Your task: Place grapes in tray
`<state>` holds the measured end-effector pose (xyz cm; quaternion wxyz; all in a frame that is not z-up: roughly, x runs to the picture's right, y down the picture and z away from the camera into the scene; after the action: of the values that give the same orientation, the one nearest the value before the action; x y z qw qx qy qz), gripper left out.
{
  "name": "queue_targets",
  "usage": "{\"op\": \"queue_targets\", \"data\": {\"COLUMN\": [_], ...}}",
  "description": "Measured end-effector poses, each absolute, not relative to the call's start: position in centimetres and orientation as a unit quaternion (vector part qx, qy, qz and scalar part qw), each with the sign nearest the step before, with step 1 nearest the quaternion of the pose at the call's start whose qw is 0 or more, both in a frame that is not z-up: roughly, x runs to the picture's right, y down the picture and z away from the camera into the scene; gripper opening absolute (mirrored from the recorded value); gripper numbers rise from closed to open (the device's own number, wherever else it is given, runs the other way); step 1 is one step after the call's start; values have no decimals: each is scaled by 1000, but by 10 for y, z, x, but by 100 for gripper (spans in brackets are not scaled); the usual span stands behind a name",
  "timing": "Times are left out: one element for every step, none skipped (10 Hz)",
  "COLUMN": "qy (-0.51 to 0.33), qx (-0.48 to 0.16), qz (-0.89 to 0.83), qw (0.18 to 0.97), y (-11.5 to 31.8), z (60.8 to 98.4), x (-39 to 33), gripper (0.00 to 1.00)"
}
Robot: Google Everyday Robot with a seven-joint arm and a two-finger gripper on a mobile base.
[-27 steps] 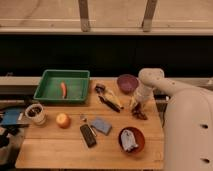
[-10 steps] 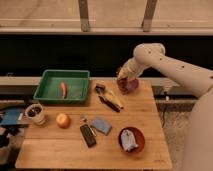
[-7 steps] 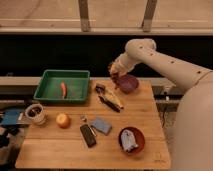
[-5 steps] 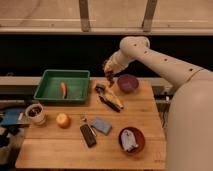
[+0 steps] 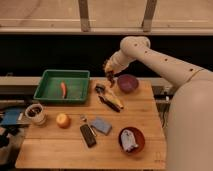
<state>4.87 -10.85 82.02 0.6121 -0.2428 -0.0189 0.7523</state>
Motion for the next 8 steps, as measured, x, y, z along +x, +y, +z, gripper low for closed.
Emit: {"op": "queue_targets", "data": {"qy": [-19, -19, -21, -23, -27, -30, -34, -42], "qx": [-243, -244, -246, -252, -260, -266, -274, -285], "qz": [751, 750, 745, 735, 723, 714, 702, 687], "qw": [613, 615, 619, 629, 639, 647, 656, 667], "y": [-108, -108, -107, -103, -103, -104, -107, -109], "z": [820, 821, 821, 825, 830, 834, 838, 843], "x": [47, 47, 46, 38, 20, 5, -16, -42], "gripper": [0, 0, 0, 0, 0, 0, 0, 0]}}
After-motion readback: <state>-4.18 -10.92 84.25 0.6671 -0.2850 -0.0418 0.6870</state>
